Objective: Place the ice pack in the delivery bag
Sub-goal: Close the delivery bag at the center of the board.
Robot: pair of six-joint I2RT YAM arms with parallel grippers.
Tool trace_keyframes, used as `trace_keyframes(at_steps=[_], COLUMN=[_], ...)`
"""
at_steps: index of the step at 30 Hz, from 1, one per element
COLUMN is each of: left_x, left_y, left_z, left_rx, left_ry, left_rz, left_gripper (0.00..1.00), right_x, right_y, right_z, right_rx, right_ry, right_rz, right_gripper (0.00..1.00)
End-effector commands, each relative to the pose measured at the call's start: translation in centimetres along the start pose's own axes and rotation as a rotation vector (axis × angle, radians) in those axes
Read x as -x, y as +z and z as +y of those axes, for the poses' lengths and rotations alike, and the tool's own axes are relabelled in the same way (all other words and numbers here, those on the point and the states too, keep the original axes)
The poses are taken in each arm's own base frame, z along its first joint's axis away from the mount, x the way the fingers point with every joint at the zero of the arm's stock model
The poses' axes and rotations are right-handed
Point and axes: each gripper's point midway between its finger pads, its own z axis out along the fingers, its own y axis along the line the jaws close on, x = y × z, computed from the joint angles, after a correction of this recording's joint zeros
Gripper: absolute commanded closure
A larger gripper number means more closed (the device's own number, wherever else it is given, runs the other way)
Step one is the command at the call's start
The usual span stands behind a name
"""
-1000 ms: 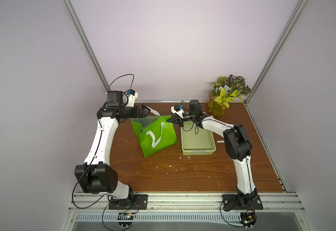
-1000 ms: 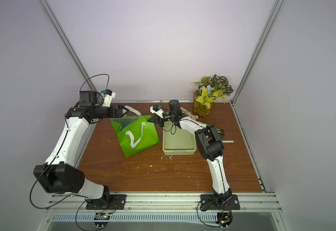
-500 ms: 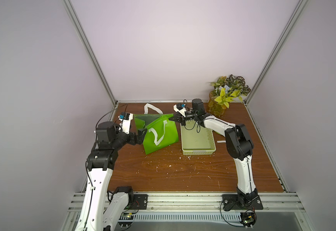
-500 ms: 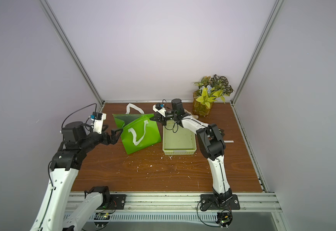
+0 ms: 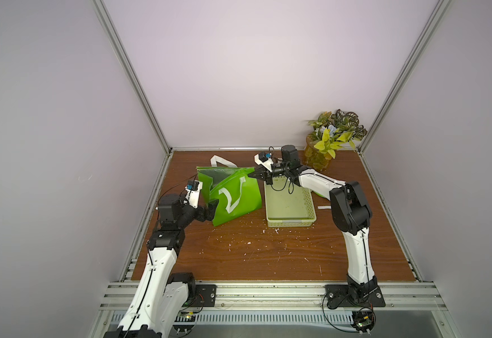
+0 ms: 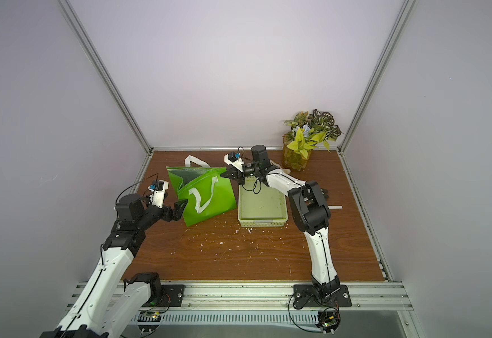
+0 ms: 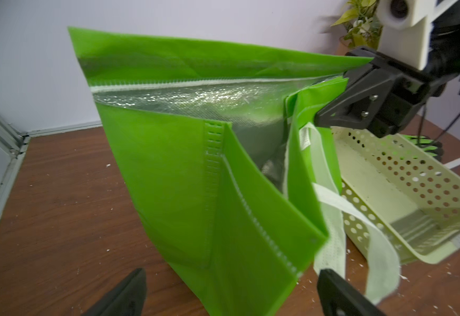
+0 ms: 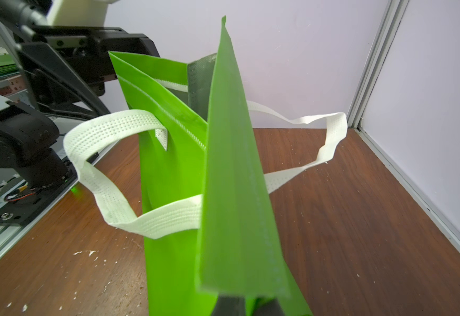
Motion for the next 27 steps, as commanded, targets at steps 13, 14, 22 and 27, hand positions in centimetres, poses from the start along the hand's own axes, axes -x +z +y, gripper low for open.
trace_keyframes(at_steps=[13,14,22,27], left_x=[5.1,5.1,6.6,6.6], left_y=[2.3,2.4,2.9,4.1], left_z=[3.1,2.8,4.1,4.0], left_rx=[-0.107,-0.131,-0.231,-0.310], left_ry=[0.151,0.168,0.198,0.250], left_rz=[-0.222,-0.233,-0.335,-0.336], left_gripper=[0.01,0.01,0.01,0.01], right_x=[2.5,2.5,1.8,2.1], right_y=[-1.2,-1.3,-1.2,-1.2], right_z=[-0.6,-0.6,-0.4,-0.3], right_rx=[-0.028,-0.028,-0.012,-0.009], right_ry=[-0.076,-0.079,-0.082,-0.090], right_rz=[0.033,0.035,0.065,0.066], right_gripper=[1.00,1.00,1.00,1.00])
